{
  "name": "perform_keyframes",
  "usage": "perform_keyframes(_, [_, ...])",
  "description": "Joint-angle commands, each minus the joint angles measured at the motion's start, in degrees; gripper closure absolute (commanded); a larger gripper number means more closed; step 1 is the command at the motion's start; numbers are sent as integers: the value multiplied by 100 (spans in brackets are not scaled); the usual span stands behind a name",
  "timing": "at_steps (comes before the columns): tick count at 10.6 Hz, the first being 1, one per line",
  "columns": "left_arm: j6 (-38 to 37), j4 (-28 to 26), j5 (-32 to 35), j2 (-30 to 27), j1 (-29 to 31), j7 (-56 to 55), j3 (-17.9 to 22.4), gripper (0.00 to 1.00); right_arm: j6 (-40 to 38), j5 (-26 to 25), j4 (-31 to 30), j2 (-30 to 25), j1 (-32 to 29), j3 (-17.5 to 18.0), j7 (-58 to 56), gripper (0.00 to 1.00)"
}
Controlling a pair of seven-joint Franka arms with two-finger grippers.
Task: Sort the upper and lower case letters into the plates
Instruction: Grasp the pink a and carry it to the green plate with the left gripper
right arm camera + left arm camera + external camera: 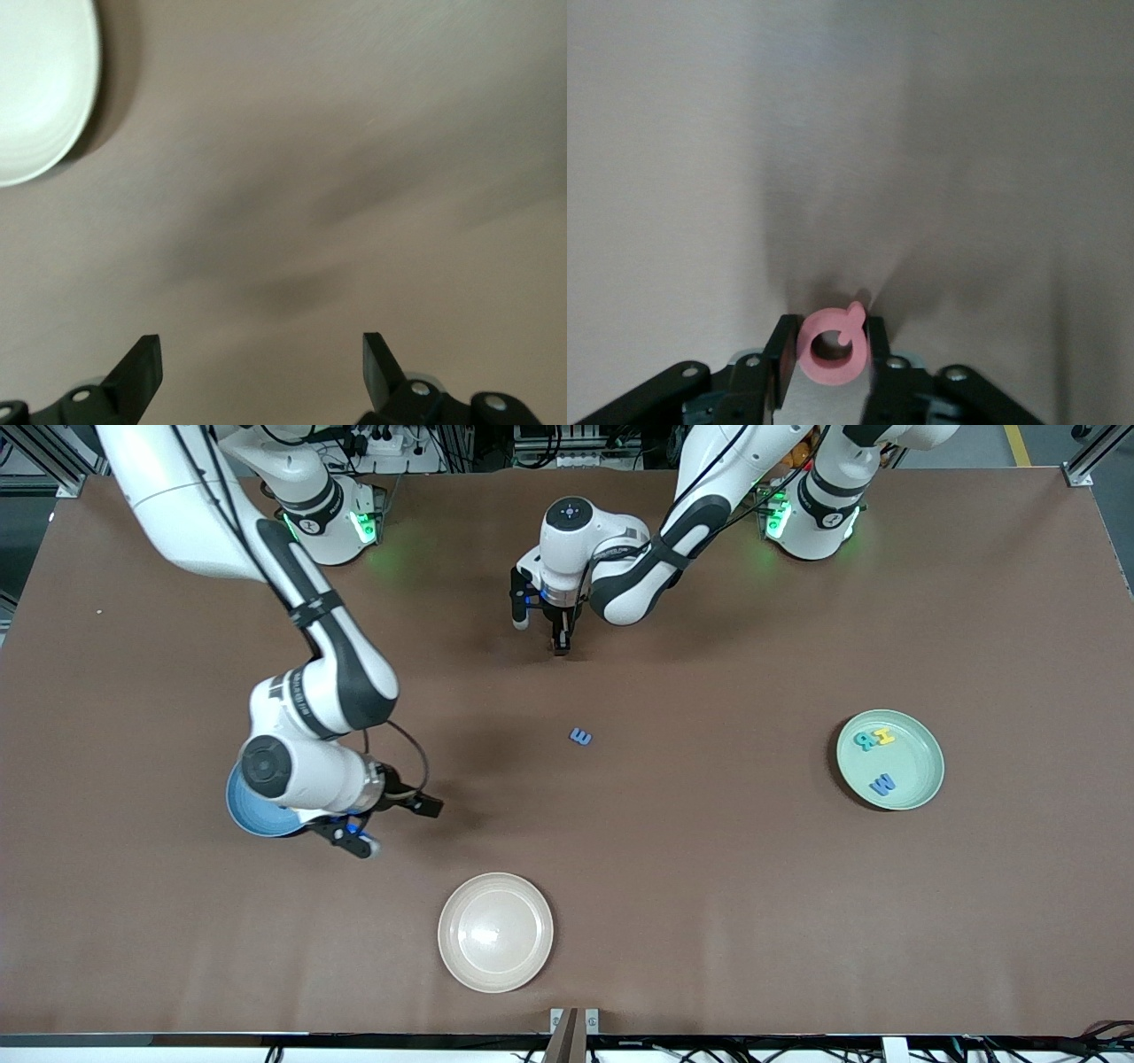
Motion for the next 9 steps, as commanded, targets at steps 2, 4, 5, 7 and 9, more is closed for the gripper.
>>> perform_keyframes(2, [-385,-744,-210,-1437,1070,-250,117,100,46,77,389,380,364,-28,728,0])
perform_keyframes(4, [-1400,-738,-678,-2090,1721,-84,117,100,81,77,635,644,523,-28,949,0])
perform_keyframes(5, [-1884,-755,-697,-2415,2055,-65,126,100,212,77,706,741,645,-28,1142,0])
perform_keyframes(7, [-2266,-799,-714,-2725,3047,-39,117,100,590,77,733,830,1014,-28,1625,0])
perform_keyframes(9, [-2276,-922,-714,-2840,3882,-30,117,100,609,51,742,830,1443,-28,2038,0])
